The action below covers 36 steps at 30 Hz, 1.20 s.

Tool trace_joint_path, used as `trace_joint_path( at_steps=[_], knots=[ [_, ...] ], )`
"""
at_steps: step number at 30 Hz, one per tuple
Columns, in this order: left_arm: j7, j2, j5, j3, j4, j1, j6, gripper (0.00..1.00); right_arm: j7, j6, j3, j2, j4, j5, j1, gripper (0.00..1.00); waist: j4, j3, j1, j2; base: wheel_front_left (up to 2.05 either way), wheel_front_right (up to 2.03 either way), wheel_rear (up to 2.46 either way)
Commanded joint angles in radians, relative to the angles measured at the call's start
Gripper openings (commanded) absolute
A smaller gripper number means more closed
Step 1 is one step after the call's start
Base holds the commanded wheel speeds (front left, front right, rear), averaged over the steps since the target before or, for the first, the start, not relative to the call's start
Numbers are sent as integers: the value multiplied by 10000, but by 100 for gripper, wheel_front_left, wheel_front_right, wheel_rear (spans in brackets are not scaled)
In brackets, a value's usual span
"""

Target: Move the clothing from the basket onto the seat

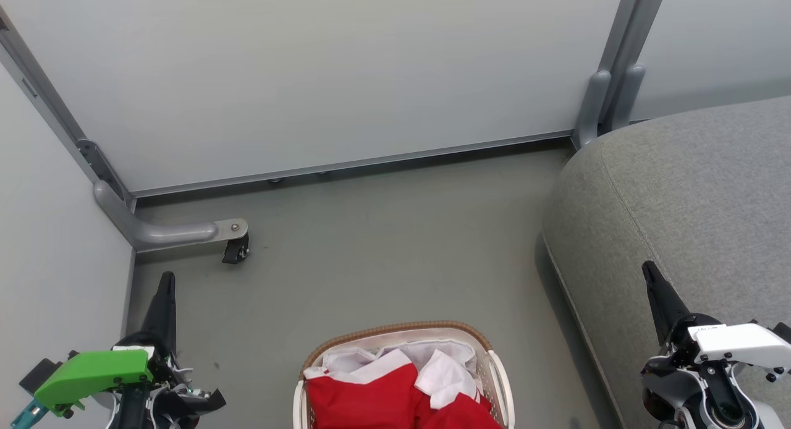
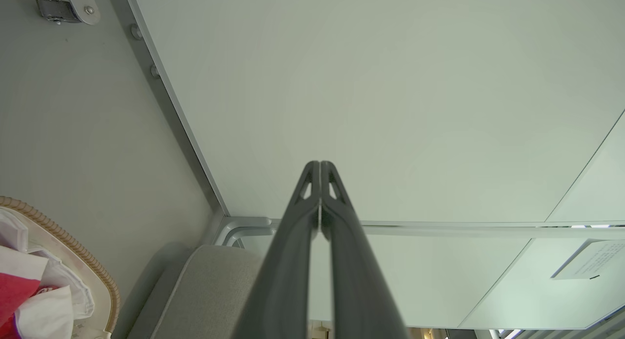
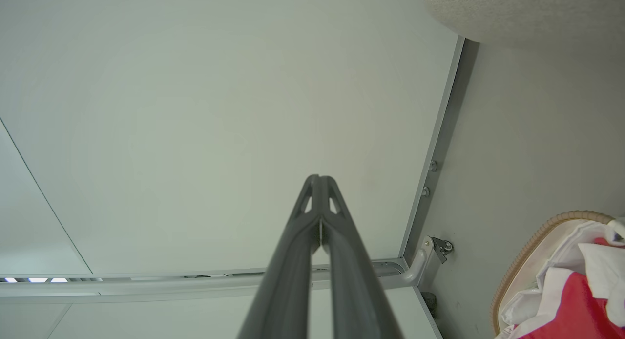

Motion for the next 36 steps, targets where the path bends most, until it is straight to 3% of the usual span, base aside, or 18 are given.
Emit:
trace_joint_path(
  at_steps=[1,34,35,36],
  knots=[
    [23,59,-32,18,-12,-106,-43,0,22,-1,-12,-60,-33,36,-84,0,0,0,0,-1,0,0,0],
    [23,59,-32,17,-12,-107,-43,0,22,-1,-12,-61,-33,36,-84,0,0,0,0,-1,0,0,0],
    [-1,0,1,0,0,0,0,100,-1,2,0,0,-1,-1,0,100,0,0,0,-1,0,0,0],
    [-9,-10,3,-4,50,13,4,100,-1,2,0,13,41,-3,20,100,0,0,0,-1,0,0,0]
  ],
)
